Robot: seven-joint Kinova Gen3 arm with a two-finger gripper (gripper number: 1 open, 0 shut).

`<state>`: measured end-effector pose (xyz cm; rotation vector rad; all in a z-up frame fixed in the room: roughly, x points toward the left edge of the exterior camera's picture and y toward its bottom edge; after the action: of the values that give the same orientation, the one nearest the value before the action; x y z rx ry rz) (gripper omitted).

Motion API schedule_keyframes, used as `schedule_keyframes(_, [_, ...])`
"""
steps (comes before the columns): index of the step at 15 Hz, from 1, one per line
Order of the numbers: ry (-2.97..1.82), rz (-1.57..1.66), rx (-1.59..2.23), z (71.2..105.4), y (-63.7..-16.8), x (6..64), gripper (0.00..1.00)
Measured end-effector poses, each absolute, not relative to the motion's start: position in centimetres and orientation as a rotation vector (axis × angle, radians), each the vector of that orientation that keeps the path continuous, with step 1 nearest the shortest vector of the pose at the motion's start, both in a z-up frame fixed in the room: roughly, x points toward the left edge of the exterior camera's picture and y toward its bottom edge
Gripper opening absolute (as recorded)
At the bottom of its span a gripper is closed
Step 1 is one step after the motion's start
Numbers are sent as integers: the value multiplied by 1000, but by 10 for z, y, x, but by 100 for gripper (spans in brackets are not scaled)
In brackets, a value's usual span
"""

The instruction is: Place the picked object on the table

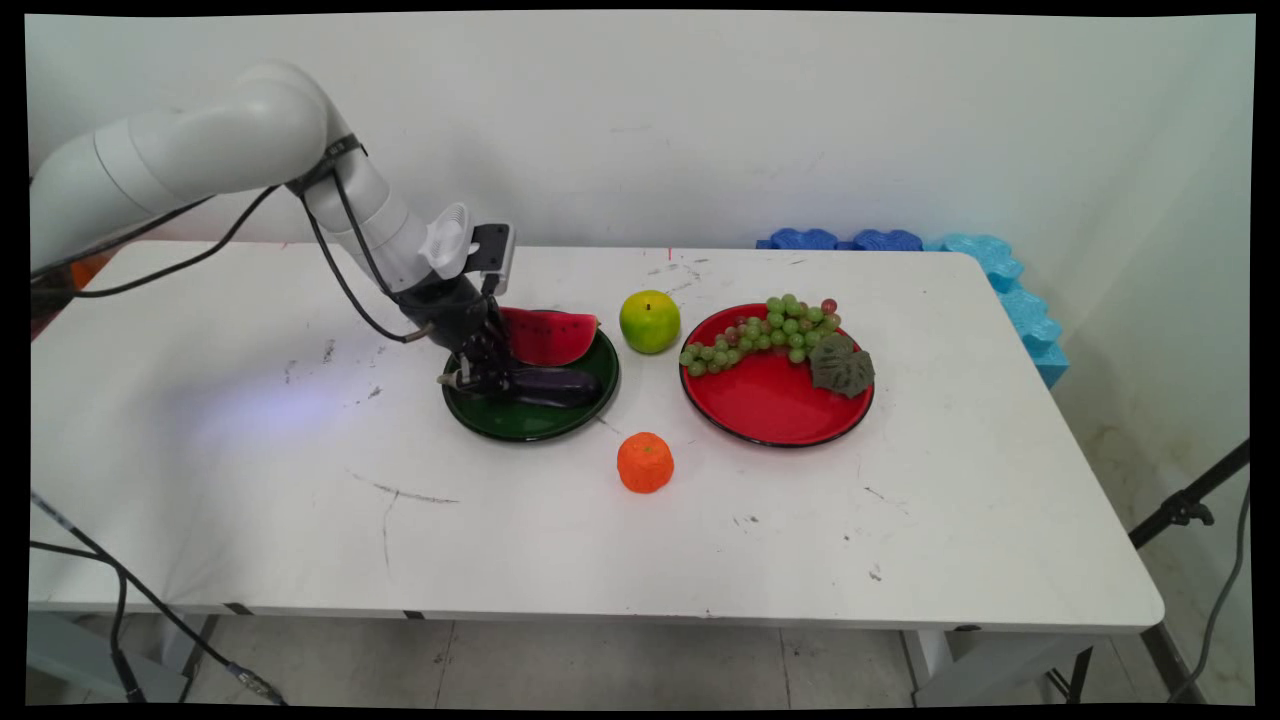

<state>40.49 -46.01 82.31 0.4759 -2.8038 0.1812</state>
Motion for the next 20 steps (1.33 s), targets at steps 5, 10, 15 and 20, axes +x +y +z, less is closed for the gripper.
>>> schedule_keyframes(5, [-2784, 192, 488, 834, -457, 404, 0])
schedule_keyframes(10, [-2722, 224, 518, 879, -450, 394, 0])
schedule_keyframes(15, [-2648, 239, 537, 933, -434, 372, 0])
schedule_keyframes(20, [-2584, 225, 570, 969, -411, 343, 0])
